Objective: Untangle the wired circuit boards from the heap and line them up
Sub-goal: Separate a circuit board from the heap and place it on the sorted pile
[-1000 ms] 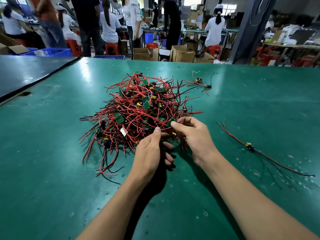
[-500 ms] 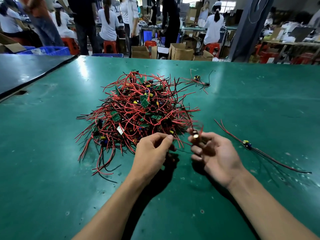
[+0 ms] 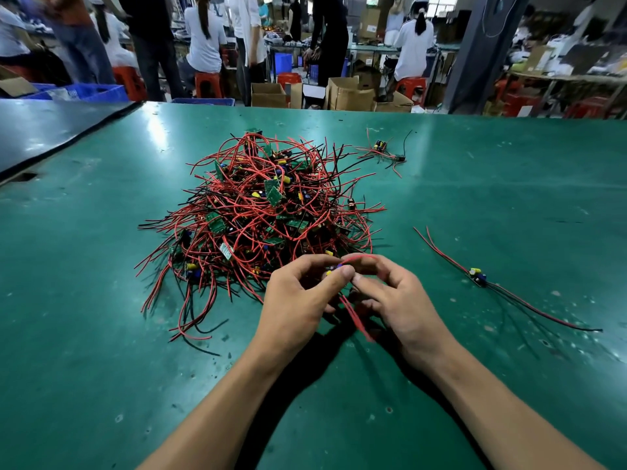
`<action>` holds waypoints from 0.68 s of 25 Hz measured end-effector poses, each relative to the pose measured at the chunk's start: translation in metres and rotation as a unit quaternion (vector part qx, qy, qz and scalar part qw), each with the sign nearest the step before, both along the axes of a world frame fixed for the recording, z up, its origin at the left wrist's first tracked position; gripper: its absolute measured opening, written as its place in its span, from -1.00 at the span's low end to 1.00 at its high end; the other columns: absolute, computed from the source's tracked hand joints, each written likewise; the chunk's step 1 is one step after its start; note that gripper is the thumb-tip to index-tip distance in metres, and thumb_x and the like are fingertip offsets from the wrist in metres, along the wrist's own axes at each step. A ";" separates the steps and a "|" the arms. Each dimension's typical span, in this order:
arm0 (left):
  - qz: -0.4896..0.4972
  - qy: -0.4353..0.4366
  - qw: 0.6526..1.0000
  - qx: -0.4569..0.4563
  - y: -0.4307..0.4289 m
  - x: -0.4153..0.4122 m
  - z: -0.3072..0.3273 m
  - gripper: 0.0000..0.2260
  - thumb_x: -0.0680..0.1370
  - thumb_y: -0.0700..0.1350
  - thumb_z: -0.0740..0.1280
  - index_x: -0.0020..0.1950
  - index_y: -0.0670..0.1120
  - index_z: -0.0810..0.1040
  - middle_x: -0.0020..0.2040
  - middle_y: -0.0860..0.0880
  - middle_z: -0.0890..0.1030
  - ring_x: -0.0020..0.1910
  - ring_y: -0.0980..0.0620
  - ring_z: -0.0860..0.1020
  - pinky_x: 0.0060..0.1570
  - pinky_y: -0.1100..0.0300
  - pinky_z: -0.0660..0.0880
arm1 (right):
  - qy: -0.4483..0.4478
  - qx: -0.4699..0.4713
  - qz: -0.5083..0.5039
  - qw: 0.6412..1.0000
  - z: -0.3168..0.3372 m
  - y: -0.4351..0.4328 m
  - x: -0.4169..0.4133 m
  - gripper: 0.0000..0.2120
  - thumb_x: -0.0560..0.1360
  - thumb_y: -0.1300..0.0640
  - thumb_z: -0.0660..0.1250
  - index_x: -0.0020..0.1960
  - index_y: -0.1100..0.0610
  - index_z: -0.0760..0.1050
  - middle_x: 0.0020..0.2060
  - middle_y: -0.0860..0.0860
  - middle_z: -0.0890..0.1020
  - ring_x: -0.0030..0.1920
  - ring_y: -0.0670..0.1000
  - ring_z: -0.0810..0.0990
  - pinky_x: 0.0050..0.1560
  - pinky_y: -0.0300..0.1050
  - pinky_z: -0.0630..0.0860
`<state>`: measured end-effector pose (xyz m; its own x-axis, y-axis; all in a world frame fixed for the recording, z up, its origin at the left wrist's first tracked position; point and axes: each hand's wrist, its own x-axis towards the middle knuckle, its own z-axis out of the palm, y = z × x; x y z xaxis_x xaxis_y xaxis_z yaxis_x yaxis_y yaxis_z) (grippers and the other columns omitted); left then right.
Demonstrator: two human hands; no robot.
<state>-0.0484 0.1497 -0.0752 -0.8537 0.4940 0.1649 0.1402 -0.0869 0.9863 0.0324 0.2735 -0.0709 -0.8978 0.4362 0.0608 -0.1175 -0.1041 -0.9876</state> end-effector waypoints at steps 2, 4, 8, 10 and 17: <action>0.010 -0.003 1.000 -0.027 -0.003 0.001 0.001 -0.84 0.45 -0.11 0.52 -0.01 -0.10 0.68 -0.19 -0.21 0.66 -0.39 0.04 0.55 -0.40 0.25 0.53 | 0.009 0.058 0.010 0.998 -0.001 0.005 0.002 -0.80 0.52 0.25 0.34 0.11 0.13 0.64 0.02 0.11 0.73 0.06 0.07 0.69 0.01 -0.12 0.55; 0.016 0.002 0.999 -0.042 -0.003 0.002 0.002 -0.85 0.45 -0.12 0.52 -0.02 -0.11 0.68 -0.21 -0.23 0.66 -0.41 0.07 0.55 -0.41 0.27 0.52 | 0.008 0.073 0.032 0.997 -0.002 0.008 0.004 -0.78 0.50 0.18 0.35 0.12 0.10 0.64 0.02 0.12 0.73 0.08 0.13 0.68 0.02 -0.09 0.53; -0.021 0.028 0.997 -0.064 -0.002 0.004 0.001 -0.81 0.44 -0.15 0.53 0.04 -0.09 0.67 -0.14 -0.14 0.69 -0.24 -0.01 0.66 -0.23 0.16 0.58 | 0.015 0.044 -0.003 0.999 0.000 0.010 0.004 -0.83 0.46 0.11 0.47 0.03 0.12 0.69 -0.09 0.11 0.74 -0.10 0.01 0.69 -0.07 -0.16 0.59; -0.041 0.043 0.996 -0.069 -0.001 0.005 0.000 -0.78 0.42 -0.16 0.55 0.04 -0.08 0.67 -0.15 -0.09 0.71 -0.19 0.00 0.67 -0.15 0.14 0.60 | 0.009 -0.016 -0.040 0.999 0.001 0.011 0.003 -0.83 0.38 0.09 0.49 -0.06 0.13 0.70 -0.17 0.08 0.73 -0.22 -0.04 0.67 -0.21 -0.21 0.57; -0.110 -0.005 0.993 -0.030 -0.002 0.008 0.003 -0.88 0.49 -0.09 0.48 -0.04 -0.12 0.68 -0.25 -0.05 0.68 -0.26 0.12 0.58 -0.16 0.24 0.53 | -0.022 -0.141 -0.028 0.989 0.005 0.011 0.002 -0.96 0.38 0.16 0.48 -0.17 0.12 0.66 -0.33 0.08 0.65 -0.44 -0.05 0.60 -0.45 -0.24 0.52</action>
